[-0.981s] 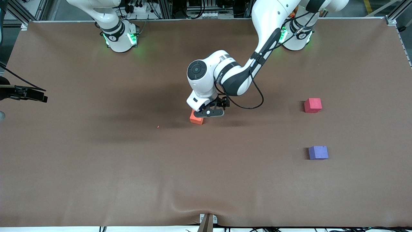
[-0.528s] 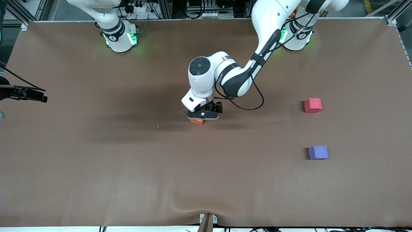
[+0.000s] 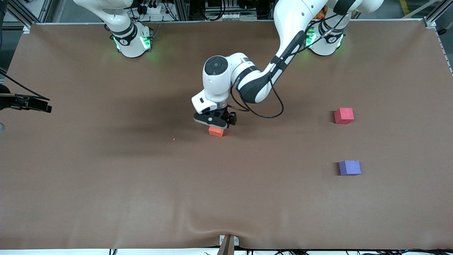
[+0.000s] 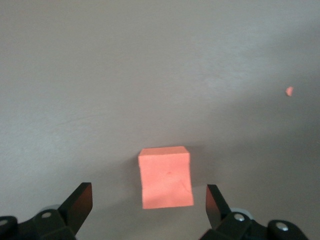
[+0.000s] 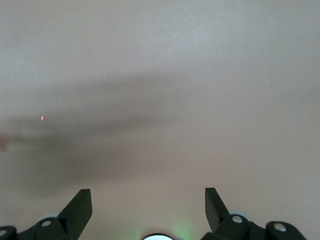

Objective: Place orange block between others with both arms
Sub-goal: 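Lower the left gripper onto the orange cube and grasp it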

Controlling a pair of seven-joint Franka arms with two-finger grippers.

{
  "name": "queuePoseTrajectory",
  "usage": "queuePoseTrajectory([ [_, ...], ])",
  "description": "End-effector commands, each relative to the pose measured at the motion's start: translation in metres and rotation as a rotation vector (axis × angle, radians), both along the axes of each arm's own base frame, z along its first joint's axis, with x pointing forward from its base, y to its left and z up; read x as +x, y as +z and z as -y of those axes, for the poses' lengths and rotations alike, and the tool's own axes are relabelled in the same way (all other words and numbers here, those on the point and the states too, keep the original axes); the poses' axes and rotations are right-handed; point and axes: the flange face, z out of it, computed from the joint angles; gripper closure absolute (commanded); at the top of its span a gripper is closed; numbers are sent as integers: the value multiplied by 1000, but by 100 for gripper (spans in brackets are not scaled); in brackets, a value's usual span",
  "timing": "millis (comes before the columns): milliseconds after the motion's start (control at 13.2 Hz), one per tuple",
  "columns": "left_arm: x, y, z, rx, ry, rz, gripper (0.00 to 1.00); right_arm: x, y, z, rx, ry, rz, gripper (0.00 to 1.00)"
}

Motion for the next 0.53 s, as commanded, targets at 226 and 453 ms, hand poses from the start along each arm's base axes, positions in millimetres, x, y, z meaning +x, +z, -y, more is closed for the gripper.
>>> queuePoseTrajectory([
  [226, -7, -50, 3, 44, -58, -16, 0, 0, 3, 3, 15, -9, 9, 0],
  [453, -17, -59, 10, 40, -40, -34, 0, 0, 3, 3, 13, -8, 9, 0],
])
